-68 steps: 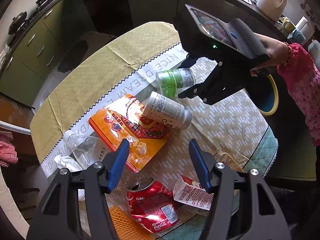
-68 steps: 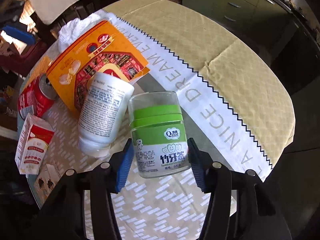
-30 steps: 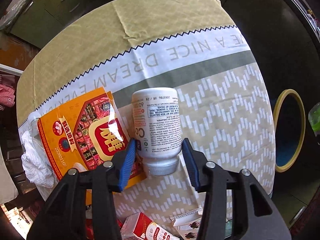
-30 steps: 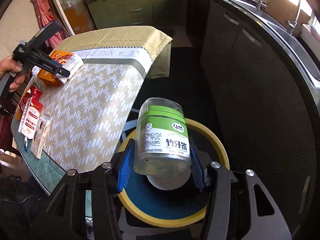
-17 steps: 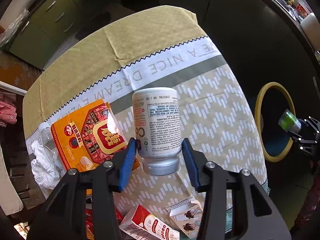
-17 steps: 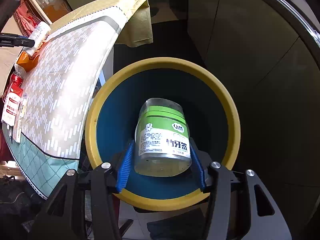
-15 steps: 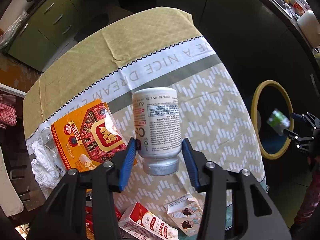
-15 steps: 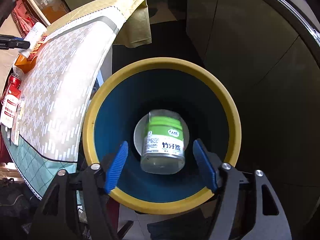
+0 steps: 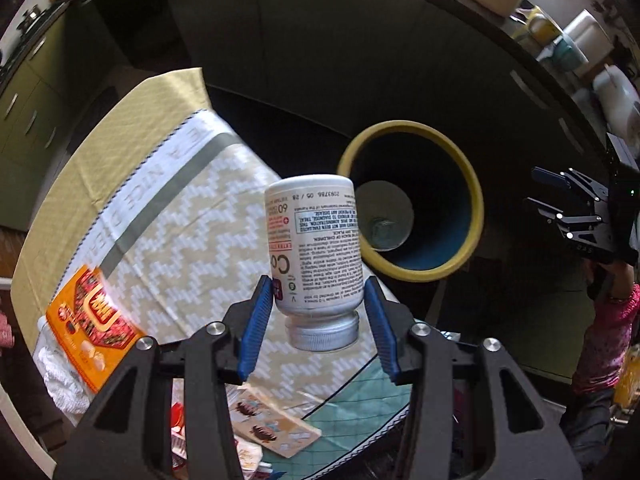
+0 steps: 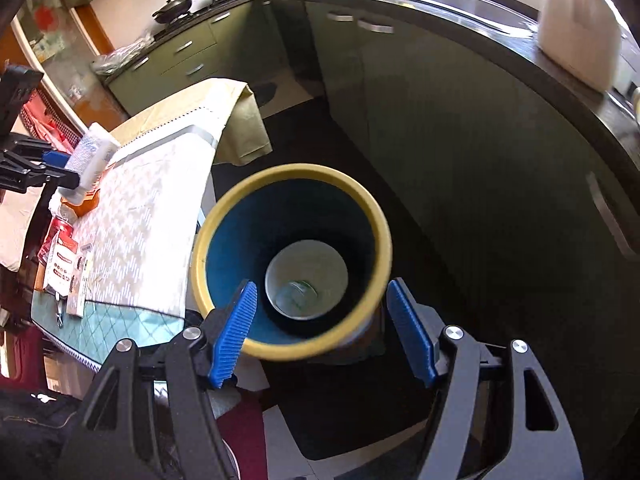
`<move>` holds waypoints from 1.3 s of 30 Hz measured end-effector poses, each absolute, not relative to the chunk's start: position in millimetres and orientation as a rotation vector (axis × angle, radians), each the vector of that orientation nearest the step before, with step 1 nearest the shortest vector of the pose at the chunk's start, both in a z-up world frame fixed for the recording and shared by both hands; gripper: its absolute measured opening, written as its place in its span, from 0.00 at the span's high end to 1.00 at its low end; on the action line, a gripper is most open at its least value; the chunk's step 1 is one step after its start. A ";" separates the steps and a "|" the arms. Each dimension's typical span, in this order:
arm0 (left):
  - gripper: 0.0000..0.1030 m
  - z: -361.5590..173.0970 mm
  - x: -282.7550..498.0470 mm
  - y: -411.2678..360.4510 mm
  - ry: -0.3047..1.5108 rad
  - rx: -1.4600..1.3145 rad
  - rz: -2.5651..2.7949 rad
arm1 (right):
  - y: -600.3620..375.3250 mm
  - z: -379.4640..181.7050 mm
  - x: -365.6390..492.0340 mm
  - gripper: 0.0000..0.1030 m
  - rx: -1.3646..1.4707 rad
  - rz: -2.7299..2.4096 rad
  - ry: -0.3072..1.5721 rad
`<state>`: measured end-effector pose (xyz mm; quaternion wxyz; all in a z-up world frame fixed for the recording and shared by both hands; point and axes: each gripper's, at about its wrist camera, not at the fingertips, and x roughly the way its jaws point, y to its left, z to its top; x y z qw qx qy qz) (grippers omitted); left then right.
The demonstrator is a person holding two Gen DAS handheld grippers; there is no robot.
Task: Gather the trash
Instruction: 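Drop the jar into the bin with the right gripper while left gripper drops the pill bottle there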
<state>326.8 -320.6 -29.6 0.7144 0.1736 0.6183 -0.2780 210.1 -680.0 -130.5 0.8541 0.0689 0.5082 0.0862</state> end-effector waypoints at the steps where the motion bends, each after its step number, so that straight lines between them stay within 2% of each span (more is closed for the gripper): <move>1: 0.56 -33.9 324.7 -334.6 1.372 0.391 -0.636 | -685.4 -129.0 204.1 0.34 0.149 0.167 1.074; 7: 0.56 -87.2 318.6 -413.2 1.456 0.441 -0.730 | -714.2 -126.6 163.8 0.34 0.182 0.112 1.084; 14: 0.56 -142.1 327.4 -465.0 1.563 0.432 -0.752 | -737.7 -123.9 139.0 0.34 0.208 0.080 1.086; 20: 0.52 -133.5 329.8 -461.6 1.555 0.418 -0.755 | -727.3 -116.5 139.9 0.34 0.196 0.107 1.077; 23: 0.50 -103.9 325.9 -432.5 1.509 0.415 -0.758 | -712.7 -111.1 144.5 0.34 0.180 0.139 1.066; 27: 0.40 -59.4 316.6 -369.6 1.433 0.395 -0.723 | -679.1 -103.4 158.2 0.34 0.157 0.219 1.059; 31: 0.38 -27.3 308.1 -295.5 1.378 0.405 -0.613 | -628.9 -94.9 173.8 0.34 0.088 0.307 1.081; 37: 0.38 -27.7 315.5 -177.7 1.364 0.402 -0.365 | -533.8 -85.7 199.9 0.34 0.058 0.517 1.141; 39: 0.38 -36.3 328.9 -136.2 1.389 0.351 -0.293 | -504.0 -90.1 208.1 0.40 0.070 0.578 1.186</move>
